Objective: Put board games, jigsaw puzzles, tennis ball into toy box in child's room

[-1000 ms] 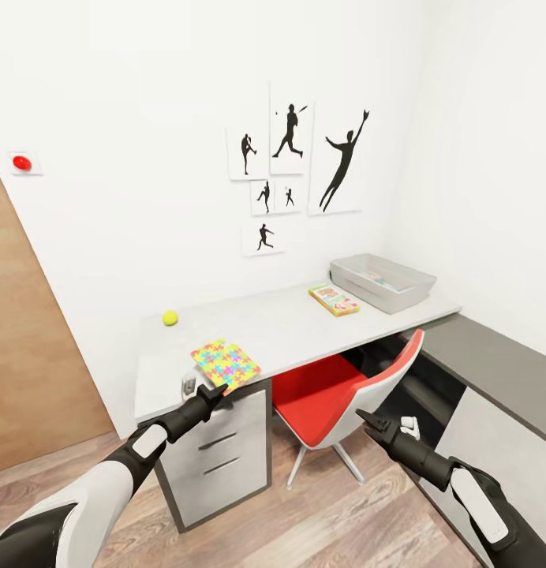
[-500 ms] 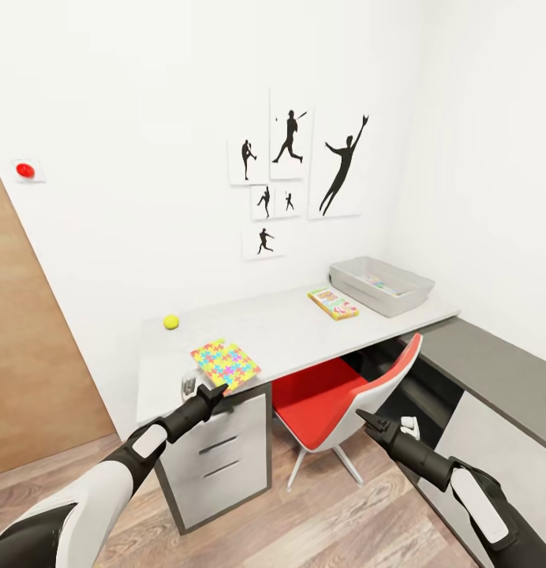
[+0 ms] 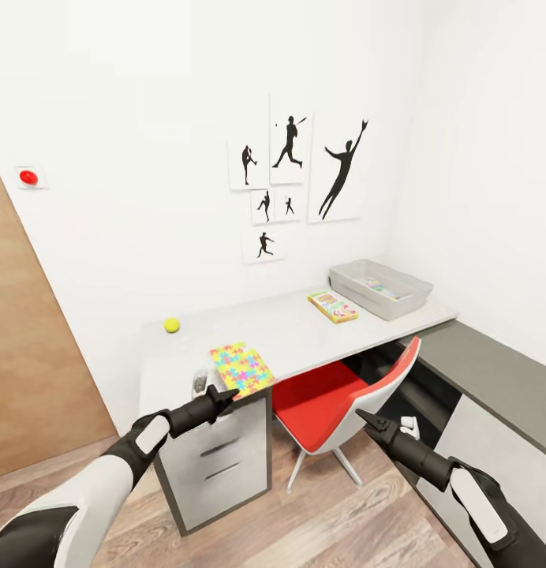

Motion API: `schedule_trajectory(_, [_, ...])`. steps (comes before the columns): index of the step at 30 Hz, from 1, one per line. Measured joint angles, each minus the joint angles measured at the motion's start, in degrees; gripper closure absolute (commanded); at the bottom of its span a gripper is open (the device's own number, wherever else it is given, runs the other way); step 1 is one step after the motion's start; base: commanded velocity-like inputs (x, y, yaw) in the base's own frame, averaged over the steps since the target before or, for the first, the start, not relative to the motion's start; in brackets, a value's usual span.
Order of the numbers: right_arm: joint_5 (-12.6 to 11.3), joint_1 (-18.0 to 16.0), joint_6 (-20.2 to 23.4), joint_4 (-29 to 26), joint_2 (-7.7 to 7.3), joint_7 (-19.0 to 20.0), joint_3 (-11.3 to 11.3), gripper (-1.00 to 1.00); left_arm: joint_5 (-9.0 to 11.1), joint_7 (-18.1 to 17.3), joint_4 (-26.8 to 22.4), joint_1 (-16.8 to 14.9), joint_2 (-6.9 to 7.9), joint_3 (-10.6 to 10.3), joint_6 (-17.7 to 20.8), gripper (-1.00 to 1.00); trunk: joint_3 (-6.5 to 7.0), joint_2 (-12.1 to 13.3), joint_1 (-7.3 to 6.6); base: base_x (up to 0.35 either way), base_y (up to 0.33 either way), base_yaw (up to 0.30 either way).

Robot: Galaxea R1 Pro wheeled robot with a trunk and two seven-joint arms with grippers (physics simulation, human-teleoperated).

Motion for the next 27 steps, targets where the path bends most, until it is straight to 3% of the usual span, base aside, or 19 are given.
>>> schedule_trajectory(3, [0.03, 0.0, -0.6, 0.0, 0.11, 0.0, 0.0, -1.0, -0.11, 0.06, -3.44, 0.0, 0.51, -1.77, 5.12, 1.0, 0.54, 1.21, -0.66, 0.0, 0.0, 0.0])
schedule_trajectory(8, [0.03, 0.0, -1.06, 0.0, 0.1, -0.01, 0.0, -1.0, 0.03, -0.45, -11.46, -0.04, 7.09, -2.79, 17.0, 1.0, 1.44, 3.21, -1.76, 0.0, 0.0, 0.0])
schedule_trajectory(11, [-0.02, 0.0, -1.11, 0.0, -0.16, 0.06, 0.0, -1.0, 0.17, -2.74, -13.97, -0.03, 8.99, -3.12, 22.1, 1.0, 1.98, 4.42, -2.42, 0.0, 0.0, 0.0])
schedule_trajectory(15, [-0.03, 0.0, -1.12, 0.0, -0.33, 0.08, 0.0, -1.0, -0.42, -6.13, -15.41, -0.02, 9.72, -7.37, 24.11, 1.0, 2.7, 6.03, -3.3, 0.0, 0.0, 0.0])
schedule_trajectory(17, [0.01, 0.0, -1.12, 0.0, -0.32, 0.05, 0.0, -1.0, -0.32, -8.86, -15.64, -0.03, 11.11, -9.44, 24.89, 1.0, 3.06, 6.83, -3.74, 0.0, 0.0, 0.0])
schedule_trajectory(18, [0.03, 0.0, -1.12, 0.01, -0.31, 0.02, 0.0, -1.0, -0.14, -11.91, -15.73, -0.03, 12.32, -10.51, 25.35, 1.0, 3.24, 7.23, -3.96, 0.0, 0.0, 0.0])
schedule_trajectory(20, [0.03, -0.01, -1.1, 0.01, -0.34, 0.01, 0.0, -1.0, -0.32, -15.81, -15.79, -0.04, 13.26, -11.75, 25.49, 1.0, 3.6, 8.03, -4.4, 0.0, 0.0, 0.0])
schedule_trajectory(21, [0.04, -0.01, -1.08, 0.01, -0.35, 0.0, 0.02, -1.0, -0.17, -19.81, -15.84, -0.03, 14.06, -13.17, 25.67, 1.0, 3.78, 8.43, -4.62, 0.0, 0.0, 0.0])
schedule_trajectory(24, [-0.01, 0.0, -1.05, 0.01, -0.42, 0.04, 0.0, -1.0, -0.71, -25.43, -15.92, -0.07, 15.21, -16.78, 25.39, 1.0, 4.32, 9.64, -5.28, 0.0, 0.0, 0.0])
schedule_trajectory(27, [-0.04, 0.0, -0.98, -0.04, -0.56, 0.42, 0.0, -1.0, -0.89, -28.87, -16.09, -0.15, 15.73, -20.28, 25.29, 1.0, 4.86, 10.84, -5.94, 0.0, 0.0, 0.0])
